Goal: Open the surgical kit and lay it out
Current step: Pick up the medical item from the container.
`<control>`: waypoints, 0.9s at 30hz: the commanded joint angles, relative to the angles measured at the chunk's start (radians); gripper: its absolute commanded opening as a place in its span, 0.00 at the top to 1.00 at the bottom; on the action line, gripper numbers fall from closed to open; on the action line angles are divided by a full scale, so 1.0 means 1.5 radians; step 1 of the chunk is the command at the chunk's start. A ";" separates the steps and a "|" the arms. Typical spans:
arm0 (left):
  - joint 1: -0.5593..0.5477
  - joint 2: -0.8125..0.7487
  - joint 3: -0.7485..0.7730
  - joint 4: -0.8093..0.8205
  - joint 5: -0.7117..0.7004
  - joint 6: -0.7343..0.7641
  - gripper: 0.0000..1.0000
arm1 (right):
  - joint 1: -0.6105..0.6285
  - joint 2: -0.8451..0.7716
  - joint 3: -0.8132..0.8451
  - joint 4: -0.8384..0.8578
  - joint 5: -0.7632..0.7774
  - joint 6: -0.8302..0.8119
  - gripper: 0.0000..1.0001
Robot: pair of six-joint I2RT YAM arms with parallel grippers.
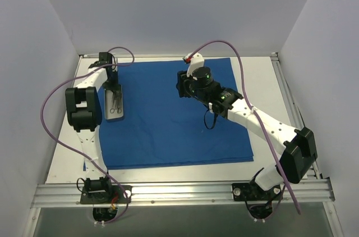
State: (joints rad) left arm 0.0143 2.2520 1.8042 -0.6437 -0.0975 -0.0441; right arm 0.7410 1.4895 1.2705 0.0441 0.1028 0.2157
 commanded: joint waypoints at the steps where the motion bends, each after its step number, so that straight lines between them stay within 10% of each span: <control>1: 0.013 -0.016 0.022 -0.033 -0.002 -0.006 0.92 | 0.000 -0.015 0.004 0.022 0.001 0.000 0.58; 11: 0.021 -0.153 -0.007 -0.060 -0.018 -0.058 0.98 | 0.008 0.017 0.011 0.023 -0.022 0.001 0.58; 21: 0.010 -0.436 -0.236 0.101 0.240 -0.233 0.98 | 0.005 0.077 0.064 0.016 -0.255 -0.017 0.38; 27: -0.140 -0.575 -0.348 0.164 0.134 -0.343 0.98 | 0.010 0.105 0.103 0.037 -0.298 0.010 0.35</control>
State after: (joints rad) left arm -0.0898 1.4628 1.3430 -0.5148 0.1356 -0.4194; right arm 0.7479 1.6421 1.3533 0.0471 -0.2672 0.2089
